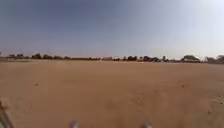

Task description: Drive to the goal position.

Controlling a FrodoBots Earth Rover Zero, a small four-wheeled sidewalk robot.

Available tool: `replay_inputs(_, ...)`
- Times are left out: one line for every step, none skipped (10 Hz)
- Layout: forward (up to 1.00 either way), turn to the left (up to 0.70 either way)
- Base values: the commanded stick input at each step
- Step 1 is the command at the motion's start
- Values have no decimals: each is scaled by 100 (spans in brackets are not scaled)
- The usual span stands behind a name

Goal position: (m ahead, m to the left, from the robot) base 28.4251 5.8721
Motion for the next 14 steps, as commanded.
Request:
replay_inputs(50, 8)
replay_inputs(50, 0)
replay_inputs(50, 0)
replay_inputs(50, 0)
replay_inputs(50, 0)
replay_inputs(50, 0)
replay_inputs(50, 0)
replay_inputs(50, 0)
replay_inputs(50, 0)
replay_inputs(50, 0)
replay_inputs(50, 0)
replay_inputs(50, 0)
replay_inputs(50, 0)
replay_inputs(50, 0)
